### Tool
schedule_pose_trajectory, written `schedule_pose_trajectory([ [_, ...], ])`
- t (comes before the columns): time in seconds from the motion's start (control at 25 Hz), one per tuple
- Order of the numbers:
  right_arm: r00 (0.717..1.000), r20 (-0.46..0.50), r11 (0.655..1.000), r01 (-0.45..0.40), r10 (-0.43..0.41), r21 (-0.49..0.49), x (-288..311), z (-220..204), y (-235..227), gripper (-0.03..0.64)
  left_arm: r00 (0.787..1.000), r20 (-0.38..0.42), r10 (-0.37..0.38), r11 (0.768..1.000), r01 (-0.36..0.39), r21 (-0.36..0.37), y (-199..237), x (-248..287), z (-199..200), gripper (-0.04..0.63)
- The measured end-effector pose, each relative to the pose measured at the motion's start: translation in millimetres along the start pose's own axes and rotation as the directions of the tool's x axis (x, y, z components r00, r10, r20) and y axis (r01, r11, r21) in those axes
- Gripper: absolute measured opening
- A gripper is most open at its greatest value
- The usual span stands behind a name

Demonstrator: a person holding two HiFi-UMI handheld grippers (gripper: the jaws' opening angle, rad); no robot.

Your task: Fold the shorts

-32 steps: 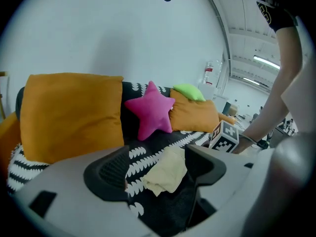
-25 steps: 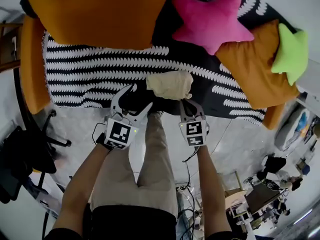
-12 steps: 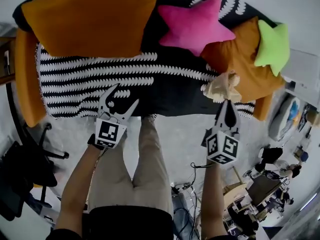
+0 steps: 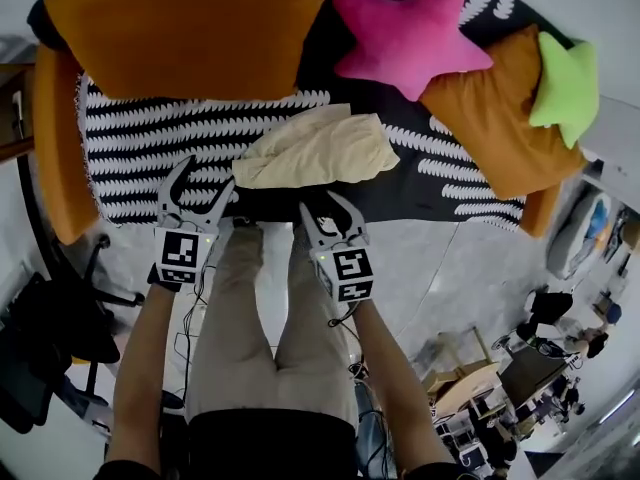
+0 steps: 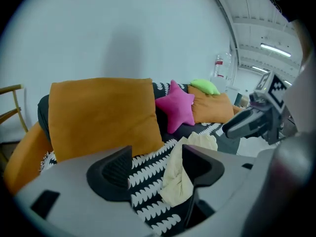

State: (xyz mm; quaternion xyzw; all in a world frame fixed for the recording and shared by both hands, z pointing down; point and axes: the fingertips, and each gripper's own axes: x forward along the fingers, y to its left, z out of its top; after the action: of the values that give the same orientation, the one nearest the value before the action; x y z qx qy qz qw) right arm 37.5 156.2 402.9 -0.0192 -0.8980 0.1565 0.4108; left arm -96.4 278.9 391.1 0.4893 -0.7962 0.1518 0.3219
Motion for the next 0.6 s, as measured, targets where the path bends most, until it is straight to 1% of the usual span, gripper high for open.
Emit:
schedule_pose_trajectory([
  [0.04,0.998,-0.019,0.998,0.059,-0.059,0.008,-1.8,-12.2,-33.4,0.179,1.0,-0.003,-0.006,1.0,0.006,0.002,-4.4,1.1,-1.8,0.325],
  [0.08,0.992,-0.033,0.992,0.122,-0.121,0.018,-3.8,-22.1,-71.0,0.165,1.0,-0.005,-0.012,1.0,0.012,0.002,-10.6,4.0,-2.8,0.325],
  [0.12,0.982,-0.042,0.982,0.187,-0.186,0.026,-6.1,-29.9,-111.2,0.153,1.0,-0.008,-0.021,1.0,0.021,-0.002,-19.0,8.0,-3.3,0.325],
  [0.2,0.951,-0.055,0.951,0.306,-0.304,0.034,-6.0,-40.2,-190.0,0.135,0.999,-0.017,-0.044,0.999,0.043,-0.018,-41.4,17.7,-5.0,0.324],
  [0.24,0.938,-0.064,0.938,0.345,-0.342,0.04,0.6,-42.8,-222.3,0.135,0.998,-0.02,-0.061,0.998,0.061,-0.031,-53.9,23.2,-6.4,0.324],
  [0.28,0.93,-0.081,0.931,0.363,-0.358,0.049,12.6,-46.2,-247.2,0.137,0.996,-0.027,-0.089,0.995,0.088,-0.046,-66.8,29.1,-8.2,0.324],
  [0.36,0.926,-0.151,0.932,0.357,-0.345,0.06,43.8,-62.9,-277.6,0.198,0.986,-0.048,-0.162,0.984,0.158,-0.078,-93.2,42.8,-11.4,0.325],
  [0.4,0.925,-0.196,0.937,0.343,-0.326,0.063,57.6,-74.6,-283.8,0.198,0.98,-0.058,-0.189,0.979,0.184,-0.086,-103.7,50.5,-11.7,0.326],
  [0.44,0.925,-0.235,0.945,0.32,-0.297,0.065,68.3,-84.6,-281.6,0.16,0.977,-0.066,-0.202,0.977,0.196,-0.085,-110.0,57.6,-11.0,0.325],
  [0.48,0.931,-0.252,0.957,0.285,-0.262,0.057,75.7,-89.4,-269.0,0.079,0.977,-0.073,-0.201,0.978,0.195,-0.079,-111.9,63.2,-9.9,0.325],
  [0.52,0.946,-0.237,0.972,0.234,-0.219,0.037,78.9,-86.2,-245.3,0.034,0.979,-0.081,-0.19,0.98,0.184,-0.074,-110.3,66.6,-9.5,0.325],
  [0.56,0.97,-0.188,0.987,0.159,-0.154,0.015,77.0,-74.9,-210.7,0.014,0.981,-0.09,-0.174,0.983,0.168,-0.072,-106.7,68.1,-10.8,0.327],
  [0.6,0.992,-0.115,0.999,0.052,-0.051,0.002,70.6,-58.7,-167.1,0.017,0.982,-0.101,-0.157,0.986,0.15,-0.071,-102.3,68.2,-14.1,0.327],
])
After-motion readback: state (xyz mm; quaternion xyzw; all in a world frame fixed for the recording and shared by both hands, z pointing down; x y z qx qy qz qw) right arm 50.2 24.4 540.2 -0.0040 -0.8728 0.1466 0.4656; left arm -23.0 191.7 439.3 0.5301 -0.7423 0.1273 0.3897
